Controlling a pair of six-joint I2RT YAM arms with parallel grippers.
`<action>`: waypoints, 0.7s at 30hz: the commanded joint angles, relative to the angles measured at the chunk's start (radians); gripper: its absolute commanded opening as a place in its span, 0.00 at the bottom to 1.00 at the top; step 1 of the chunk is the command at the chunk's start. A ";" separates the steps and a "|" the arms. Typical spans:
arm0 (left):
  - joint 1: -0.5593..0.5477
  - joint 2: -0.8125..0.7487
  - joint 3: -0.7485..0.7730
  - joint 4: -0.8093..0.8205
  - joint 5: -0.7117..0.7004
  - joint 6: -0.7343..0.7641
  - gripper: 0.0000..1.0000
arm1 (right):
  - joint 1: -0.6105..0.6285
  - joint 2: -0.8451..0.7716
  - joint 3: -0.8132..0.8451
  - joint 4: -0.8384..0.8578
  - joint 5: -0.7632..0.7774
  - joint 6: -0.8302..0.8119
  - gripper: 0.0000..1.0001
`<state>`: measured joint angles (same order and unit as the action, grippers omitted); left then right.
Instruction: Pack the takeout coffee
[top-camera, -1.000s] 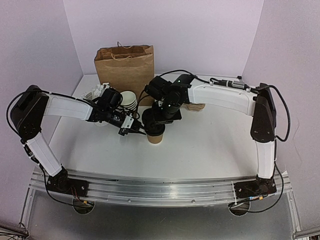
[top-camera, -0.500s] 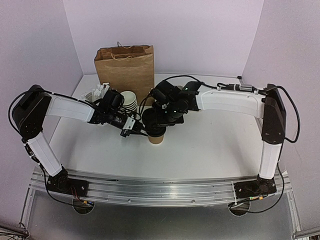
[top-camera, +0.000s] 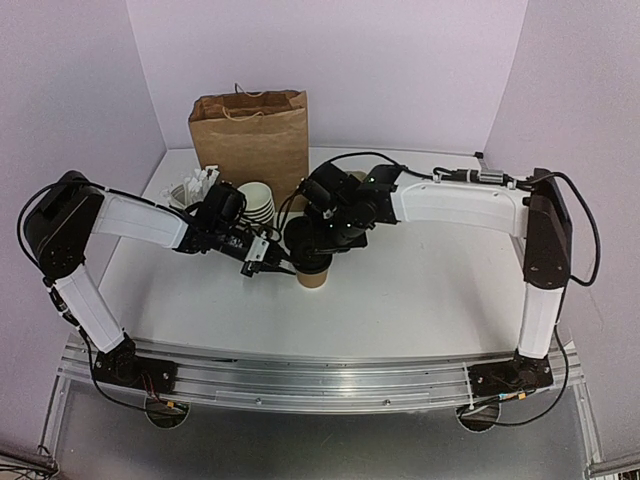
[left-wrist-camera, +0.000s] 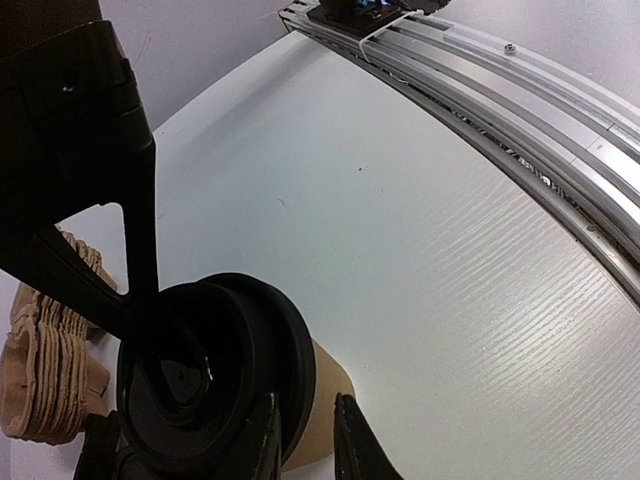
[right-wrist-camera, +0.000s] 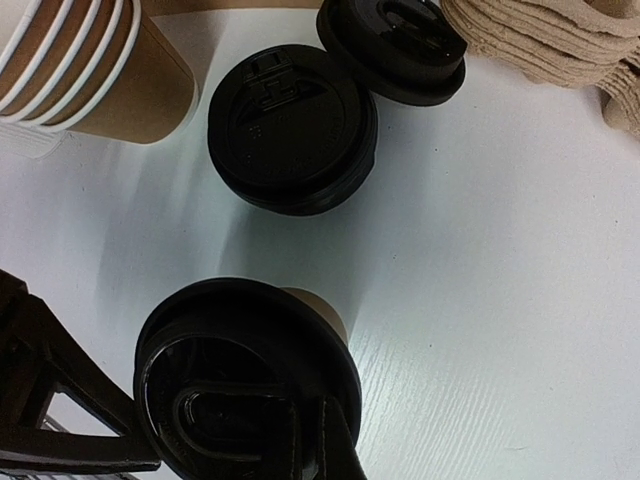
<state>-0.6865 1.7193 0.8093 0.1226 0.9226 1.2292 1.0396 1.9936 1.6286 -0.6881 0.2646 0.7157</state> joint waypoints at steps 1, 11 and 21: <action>-0.012 0.019 0.006 -0.292 -0.135 -0.093 0.27 | 0.013 0.097 -0.002 -0.142 -0.037 -0.016 0.00; -0.012 -0.101 0.070 -0.271 -0.094 -0.278 0.39 | 0.012 0.105 0.155 -0.165 -0.012 -0.076 0.04; -0.011 -0.196 0.007 0.033 -0.175 -0.619 0.59 | 0.011 0.111 0.200 -0.177 -0.009 -0.102 0.04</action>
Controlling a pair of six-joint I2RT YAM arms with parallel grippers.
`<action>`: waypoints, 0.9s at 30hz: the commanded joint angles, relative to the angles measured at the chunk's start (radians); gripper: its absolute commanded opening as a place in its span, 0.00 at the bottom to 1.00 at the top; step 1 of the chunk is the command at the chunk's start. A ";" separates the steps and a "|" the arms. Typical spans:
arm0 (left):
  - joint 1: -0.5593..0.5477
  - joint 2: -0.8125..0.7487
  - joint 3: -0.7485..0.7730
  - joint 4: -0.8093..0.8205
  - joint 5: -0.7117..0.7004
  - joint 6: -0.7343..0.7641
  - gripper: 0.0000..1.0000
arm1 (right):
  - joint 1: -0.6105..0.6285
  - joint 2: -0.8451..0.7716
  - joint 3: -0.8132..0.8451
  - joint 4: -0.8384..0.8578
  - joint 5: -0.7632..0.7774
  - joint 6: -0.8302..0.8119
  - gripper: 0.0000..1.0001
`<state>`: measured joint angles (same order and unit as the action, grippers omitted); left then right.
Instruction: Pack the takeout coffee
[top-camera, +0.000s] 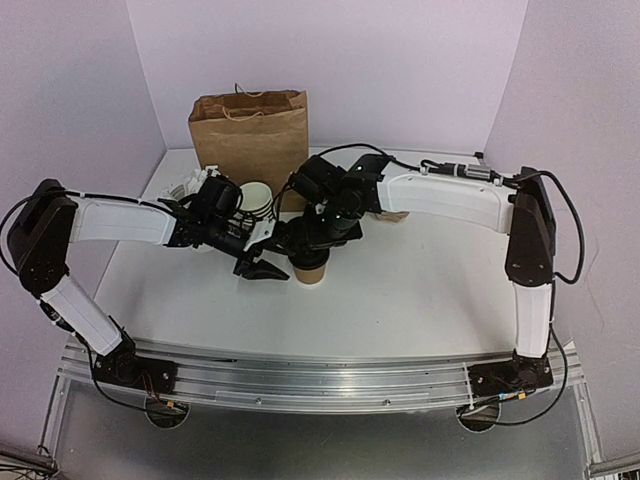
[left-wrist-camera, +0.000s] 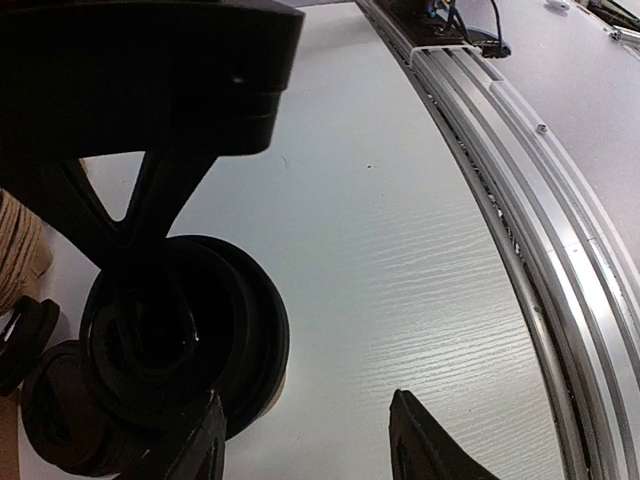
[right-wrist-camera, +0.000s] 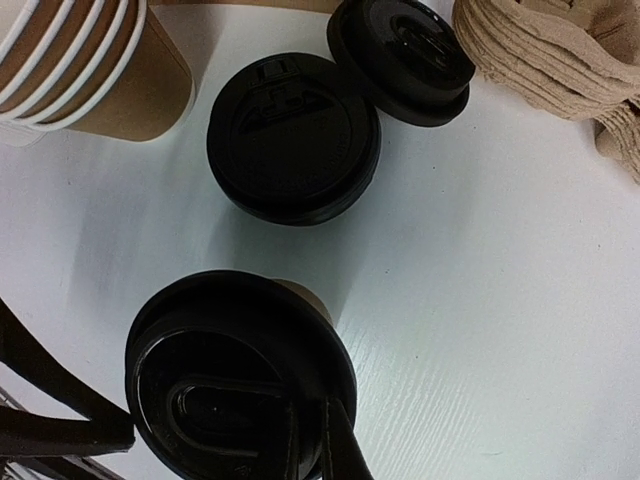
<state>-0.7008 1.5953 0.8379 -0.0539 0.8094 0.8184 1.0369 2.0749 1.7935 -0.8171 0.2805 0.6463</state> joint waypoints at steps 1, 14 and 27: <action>0.003 -0.076 -0.035 0.246 -0.080 -0.241 0.60 | 0.014 0.031 0.039 -0.048 -0.027 -0.038 0.04; 0.004 0.034 -0.058 0.333 -0.125 -0.298 0.86 | 0.014 0.051 0.028 -0.048 -0.073 -0.050 0.09; 0.003 0.097 -0.031 0.338 -0.089 -0.302 0.84 | 0.014 0.051 0.059 -0.049 -0.111 -0.064 0.38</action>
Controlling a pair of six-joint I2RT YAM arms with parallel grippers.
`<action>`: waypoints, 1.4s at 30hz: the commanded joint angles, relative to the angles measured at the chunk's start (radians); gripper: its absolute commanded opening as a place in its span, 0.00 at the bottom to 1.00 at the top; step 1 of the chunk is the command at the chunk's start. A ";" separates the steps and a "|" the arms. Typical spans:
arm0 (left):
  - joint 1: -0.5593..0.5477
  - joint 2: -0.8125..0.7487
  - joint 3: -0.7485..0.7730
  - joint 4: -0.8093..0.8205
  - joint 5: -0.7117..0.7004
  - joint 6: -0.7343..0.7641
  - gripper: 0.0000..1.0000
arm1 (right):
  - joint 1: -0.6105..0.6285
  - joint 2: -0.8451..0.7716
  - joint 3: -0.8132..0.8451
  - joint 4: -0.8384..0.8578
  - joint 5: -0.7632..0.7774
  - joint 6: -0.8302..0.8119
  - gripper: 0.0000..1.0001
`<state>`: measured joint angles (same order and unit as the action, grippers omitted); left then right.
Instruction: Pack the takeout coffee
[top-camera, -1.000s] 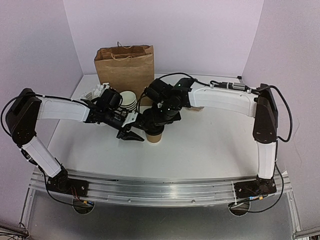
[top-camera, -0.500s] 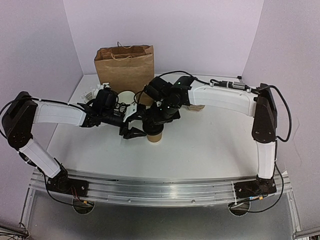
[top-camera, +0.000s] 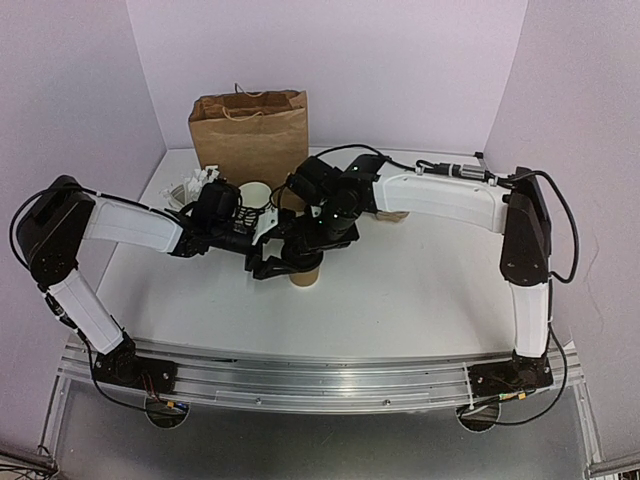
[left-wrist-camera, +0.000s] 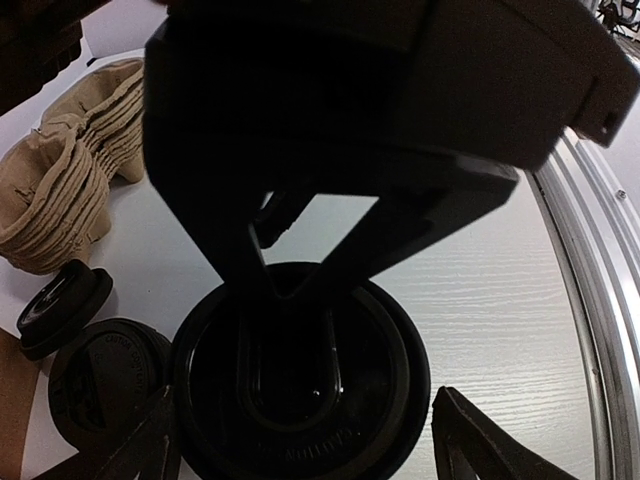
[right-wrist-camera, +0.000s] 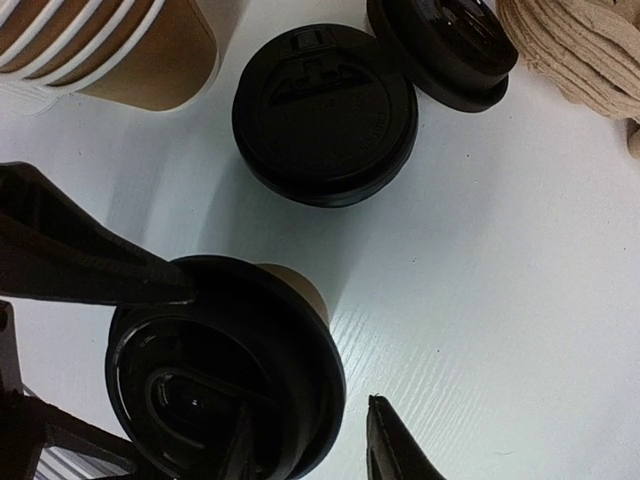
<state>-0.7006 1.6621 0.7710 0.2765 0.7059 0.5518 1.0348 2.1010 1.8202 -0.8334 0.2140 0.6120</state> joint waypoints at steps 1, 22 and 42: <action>0.003 0.034 0.034 0.007 0.017 -0.034 0.84 | 0.015 0.021 0.038 -0.032 -0.044 -0.030 0.40; 0.003 0.137 -0.026 -0.066 0.055 0.080 0.57 | -0.003 0.058 -0.069 0.019 -0.117 0.029 0.20; 0.008 0.093 0.061 -0.089 0.063 -0.082 0.81 | -0.042 0.026 -0.099 0.010 -0.129 0.057 0.00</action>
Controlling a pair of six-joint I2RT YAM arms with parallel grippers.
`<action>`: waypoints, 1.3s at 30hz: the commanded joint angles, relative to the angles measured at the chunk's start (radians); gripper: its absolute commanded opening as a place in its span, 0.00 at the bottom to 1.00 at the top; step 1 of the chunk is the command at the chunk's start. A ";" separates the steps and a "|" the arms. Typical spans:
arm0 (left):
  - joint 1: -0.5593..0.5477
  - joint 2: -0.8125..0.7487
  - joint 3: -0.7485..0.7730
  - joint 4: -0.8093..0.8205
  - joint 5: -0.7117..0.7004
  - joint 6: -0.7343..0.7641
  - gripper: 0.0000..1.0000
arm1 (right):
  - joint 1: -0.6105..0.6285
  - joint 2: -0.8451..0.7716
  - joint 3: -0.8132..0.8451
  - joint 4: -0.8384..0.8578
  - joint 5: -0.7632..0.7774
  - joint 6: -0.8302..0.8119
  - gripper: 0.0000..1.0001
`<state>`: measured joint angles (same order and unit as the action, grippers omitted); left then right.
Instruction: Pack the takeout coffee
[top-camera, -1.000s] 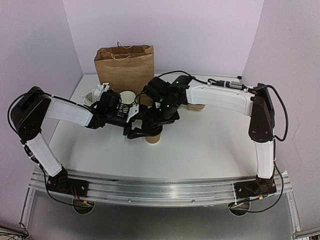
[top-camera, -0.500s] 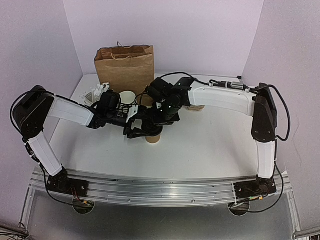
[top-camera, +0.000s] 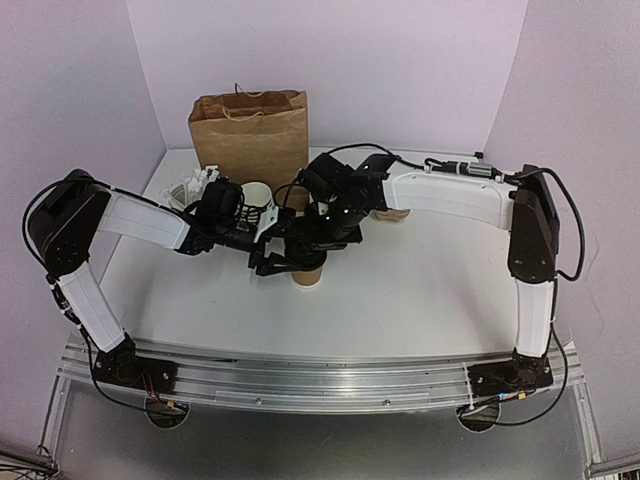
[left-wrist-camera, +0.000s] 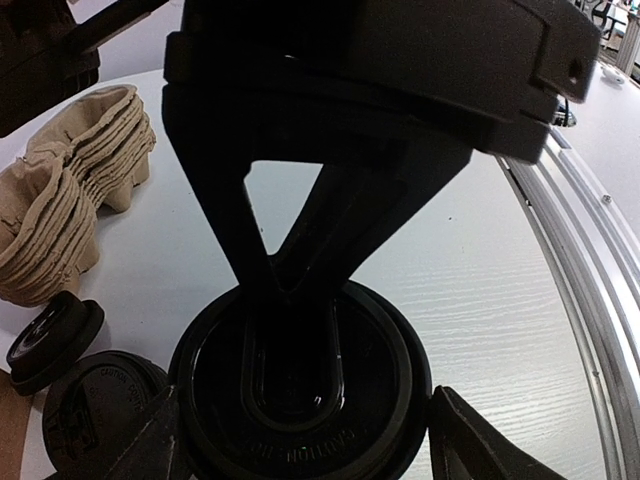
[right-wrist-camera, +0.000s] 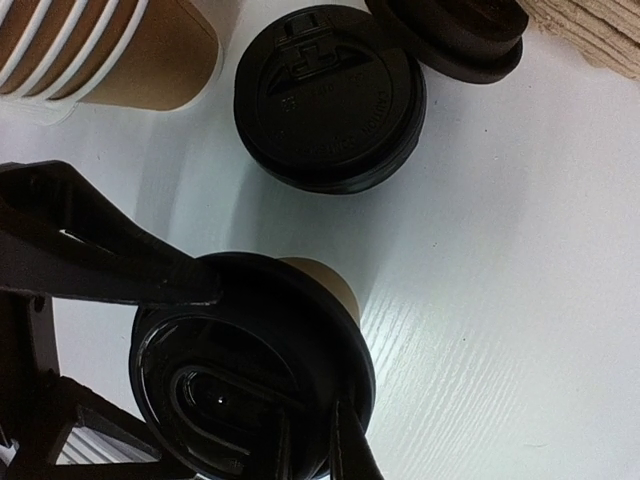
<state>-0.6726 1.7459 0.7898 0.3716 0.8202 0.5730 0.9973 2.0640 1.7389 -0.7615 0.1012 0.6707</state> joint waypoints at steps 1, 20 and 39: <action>-0.020 0.000 0.051 -0.186 -0.051 -0.119 0.82 | -0.008 0.060 -0.013 -0.070 -0.012 -0.003 0.00; -0.018 -0.175 0.082 -0.263 -0.023 -0.061 1.00 | -0.030 0.033 0.095 -0.198 0.056 -0.064 0.00; -0.013 -0.199 0.018 -0.161 -0.070 -0.083 1.00 | -0.100 -0.096 -0.024 -0.228 0.123 -0.034 0.00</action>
<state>-0.6865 1.5871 0.8198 0.1413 0.7525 0.4988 0.9282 2.0432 1.7661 -0.9388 0.1863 0.6204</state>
